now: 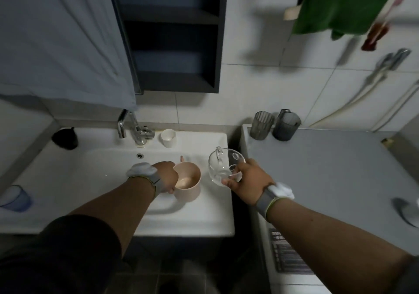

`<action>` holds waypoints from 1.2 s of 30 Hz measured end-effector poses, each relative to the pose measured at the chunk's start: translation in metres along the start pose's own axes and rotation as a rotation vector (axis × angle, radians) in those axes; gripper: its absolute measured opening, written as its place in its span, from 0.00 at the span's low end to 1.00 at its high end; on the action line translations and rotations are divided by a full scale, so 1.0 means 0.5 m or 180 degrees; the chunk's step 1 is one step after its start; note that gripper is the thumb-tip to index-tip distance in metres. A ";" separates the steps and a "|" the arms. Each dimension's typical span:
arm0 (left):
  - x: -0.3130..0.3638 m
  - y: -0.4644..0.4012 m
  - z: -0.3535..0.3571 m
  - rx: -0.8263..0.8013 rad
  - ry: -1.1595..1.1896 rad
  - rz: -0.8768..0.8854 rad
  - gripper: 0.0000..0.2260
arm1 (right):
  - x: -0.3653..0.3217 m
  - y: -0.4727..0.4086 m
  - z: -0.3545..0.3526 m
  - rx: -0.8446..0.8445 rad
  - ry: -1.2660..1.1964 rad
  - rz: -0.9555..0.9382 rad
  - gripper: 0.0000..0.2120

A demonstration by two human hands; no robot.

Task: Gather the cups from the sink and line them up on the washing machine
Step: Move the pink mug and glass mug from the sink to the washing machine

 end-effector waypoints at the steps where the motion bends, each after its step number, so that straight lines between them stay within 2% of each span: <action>1: 0.003 0.003 -0.002 -0.0016 -0.0012 -0.0002 0.12 | 0.005 0.003 -0.003 -0.0030 -0.0007 -0.0010 0.17; 9: 0.187 0.069 0.080 -0.0111 -0.0042 0.0246 0.12 | 0.158 0.119 -0.101 0.0131 -0.0093 0.0274 0.24; 15: 0.299 0.063 0.110 -0.0239 -0.0122 0.0497 0.13 | 0.230 0.156 -0.145 0.0271 -0.0096 0.0674 0.18; 27: 0.474 0.052 0.185 -0.0491 -0.0441 0.0569 0.13 | 0.377 0.260 -0.204 0.0483 -0.0102 0.1275 0.17; 34: 0.574 0.024 0.229 -0.0528 -0.0224 0.0452 0.12 | 0.499 0.241 -0.266 0.0481 -0.0177 0.1194 0.16; 36: 0.606 0.021 0.244 -0.0346 0.0015 0.0327 0.11 | 0.541 0.228 -0.289 0.0394 -0.0215 0.1084 0.16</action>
Point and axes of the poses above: each hand's wrist, its own y-axis away from the middle knuckle, its own z-axis out of the palm, x = y × z, the point moved 4 cm from there along -y, towards the middle knuckle, and after that the axes turned 3 degrees about -z, right-handed, at the moved point
